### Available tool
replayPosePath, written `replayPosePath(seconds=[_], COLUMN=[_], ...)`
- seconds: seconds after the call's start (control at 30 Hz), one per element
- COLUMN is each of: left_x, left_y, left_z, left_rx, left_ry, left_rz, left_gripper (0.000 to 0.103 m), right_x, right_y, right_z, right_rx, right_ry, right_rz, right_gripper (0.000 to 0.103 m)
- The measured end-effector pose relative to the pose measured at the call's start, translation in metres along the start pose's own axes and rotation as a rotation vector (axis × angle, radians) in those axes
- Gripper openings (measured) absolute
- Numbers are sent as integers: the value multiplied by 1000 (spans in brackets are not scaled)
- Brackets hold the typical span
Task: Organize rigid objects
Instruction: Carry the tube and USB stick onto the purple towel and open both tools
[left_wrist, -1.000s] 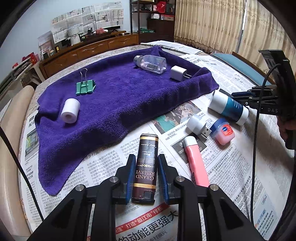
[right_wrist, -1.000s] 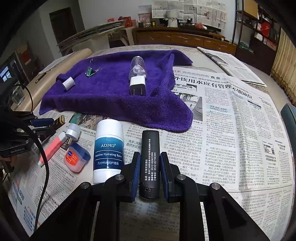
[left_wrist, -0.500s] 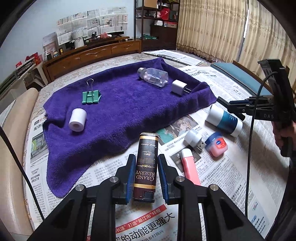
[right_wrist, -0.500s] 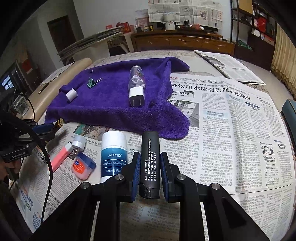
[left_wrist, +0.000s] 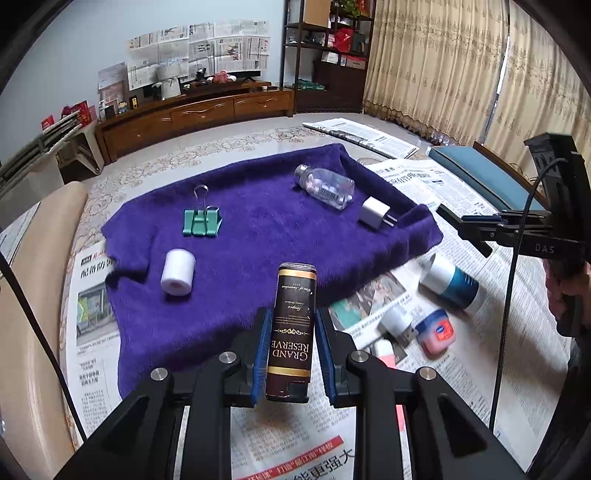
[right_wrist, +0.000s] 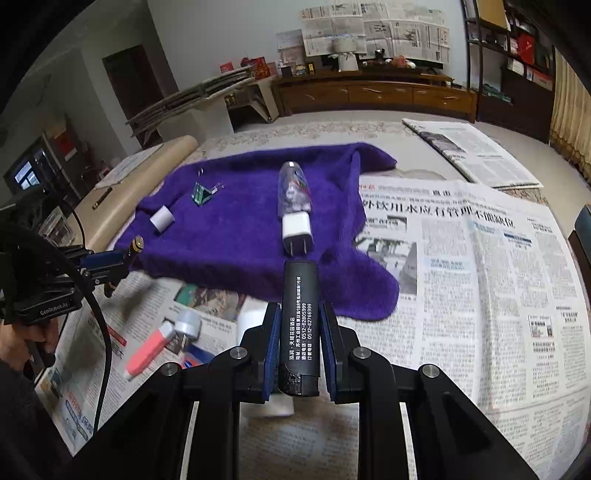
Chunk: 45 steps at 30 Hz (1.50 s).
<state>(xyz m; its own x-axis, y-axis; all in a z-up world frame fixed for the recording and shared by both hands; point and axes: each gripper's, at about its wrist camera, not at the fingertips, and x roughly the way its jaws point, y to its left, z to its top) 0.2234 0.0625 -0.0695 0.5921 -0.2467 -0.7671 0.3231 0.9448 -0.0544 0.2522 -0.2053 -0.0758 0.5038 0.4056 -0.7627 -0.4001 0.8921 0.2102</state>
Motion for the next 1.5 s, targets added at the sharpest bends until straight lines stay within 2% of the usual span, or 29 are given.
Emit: replayPosePath(seconds=[0.23,0.47,0.6,0.7,1.0,1.3,1.5], left_x=[10,45,65,80,101,101,103], left_y=[14,34,42,47,50,48,46], left_z=[37,62,67,66,59,63,64], left_rx=[-22,-70,-88,-95,-75,-68,-55], left_ry=[-20,8,29,59,107,128,143], left_rz=[11,19,23,34,51,54,61], left_gripper=[24,24,24,19,19,19,19], right_x=[13,54,80,95,129,140,142], right_y=[17,42,49,54,61,61,59], right_z=[41,84,95,99,92,88,88], right_rx=[-41,-109,-125,-138,-184,-204,-197], right_ry=[-10,14,41,62,138,187,205], right_rz=[29,50,60,62,38,-4,3], right_gripper=[21,22,21,21,21,21,22])
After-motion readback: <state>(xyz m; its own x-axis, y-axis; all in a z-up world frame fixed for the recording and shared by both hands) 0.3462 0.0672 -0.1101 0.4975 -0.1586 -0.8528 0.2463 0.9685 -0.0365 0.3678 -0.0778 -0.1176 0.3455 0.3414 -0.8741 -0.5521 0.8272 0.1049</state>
